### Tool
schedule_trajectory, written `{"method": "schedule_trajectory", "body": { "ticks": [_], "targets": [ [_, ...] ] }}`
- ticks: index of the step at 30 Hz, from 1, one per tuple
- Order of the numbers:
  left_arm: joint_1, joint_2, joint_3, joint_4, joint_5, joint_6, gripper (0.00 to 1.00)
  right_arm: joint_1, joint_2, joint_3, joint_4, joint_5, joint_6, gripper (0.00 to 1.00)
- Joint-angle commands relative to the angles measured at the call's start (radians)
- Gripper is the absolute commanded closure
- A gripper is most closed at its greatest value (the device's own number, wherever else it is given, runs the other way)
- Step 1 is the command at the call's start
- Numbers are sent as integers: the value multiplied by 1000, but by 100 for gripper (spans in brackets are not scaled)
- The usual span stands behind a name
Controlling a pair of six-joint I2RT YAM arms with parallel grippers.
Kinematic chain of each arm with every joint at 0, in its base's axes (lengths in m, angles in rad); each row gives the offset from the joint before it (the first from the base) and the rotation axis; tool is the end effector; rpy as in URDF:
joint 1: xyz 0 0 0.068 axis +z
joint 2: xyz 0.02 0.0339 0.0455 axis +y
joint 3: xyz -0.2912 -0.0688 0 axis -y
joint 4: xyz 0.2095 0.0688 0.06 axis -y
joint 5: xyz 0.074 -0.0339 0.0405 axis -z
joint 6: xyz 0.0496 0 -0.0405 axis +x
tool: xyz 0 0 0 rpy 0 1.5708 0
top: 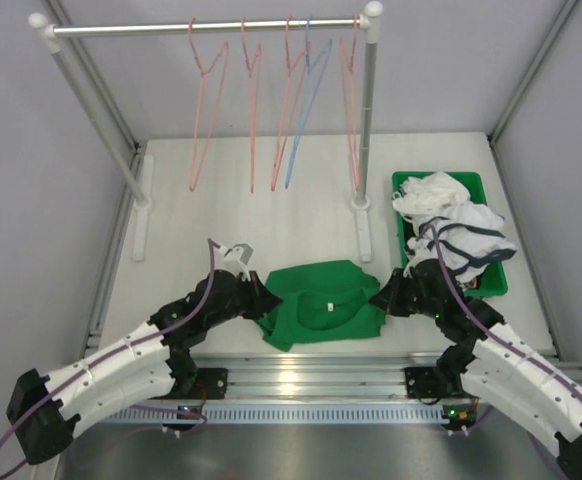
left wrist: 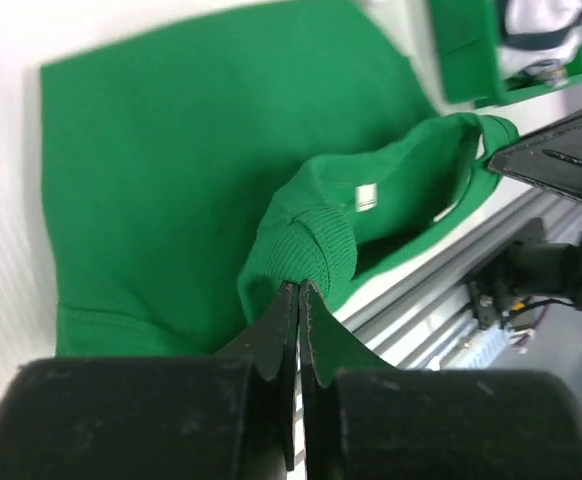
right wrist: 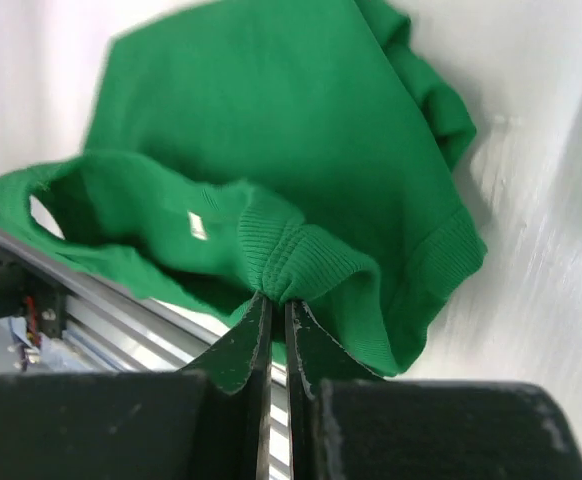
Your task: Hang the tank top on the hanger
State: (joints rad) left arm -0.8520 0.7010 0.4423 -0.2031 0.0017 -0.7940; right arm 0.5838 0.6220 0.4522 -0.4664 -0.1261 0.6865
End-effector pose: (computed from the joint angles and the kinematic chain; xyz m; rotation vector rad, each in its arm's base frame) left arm 0.0829 -0.0949 0.2507 0.0648 2.1933 -0.9976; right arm 0.0792 0.0598 0.2337 0.0455 2.3329 0.8167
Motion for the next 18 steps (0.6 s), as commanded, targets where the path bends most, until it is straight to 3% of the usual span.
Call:
{"method": "schedule_trajectory", "body": {
  "ticks": [1, 4, 7, 8, 11, 13, 18],
  "targets": [
    [-2, 50, -50, 176, -34, -77, 100, -12, 39, -79, 201, -43, 48, 100],
    [-2, 93, -77, 162, -83, -108, 100, -12, 77, -130, 248, -46, 59, 94],
    [-2, 109, -71, 121, -103, -123, 99, -12, 94, -138, 235, -47, 54, 74],
    [-2, 107, -57, 102, -117, -126, 93, -12, 90, -135, 226, -46, 50, 66],
    [-2, 94, -8, -22, -187, -134, 81, -12, 73, -103, 155, -29, 30, 55],
    [-2, 71, 22, -134, -222, -134, 68, -13, 64, -66, 100, -17, 21, 50],
    [-2, -33, 108, -326, -301, -125, 52, -12, 53, 26, -1, 16, 1, 39]
  ]
}}
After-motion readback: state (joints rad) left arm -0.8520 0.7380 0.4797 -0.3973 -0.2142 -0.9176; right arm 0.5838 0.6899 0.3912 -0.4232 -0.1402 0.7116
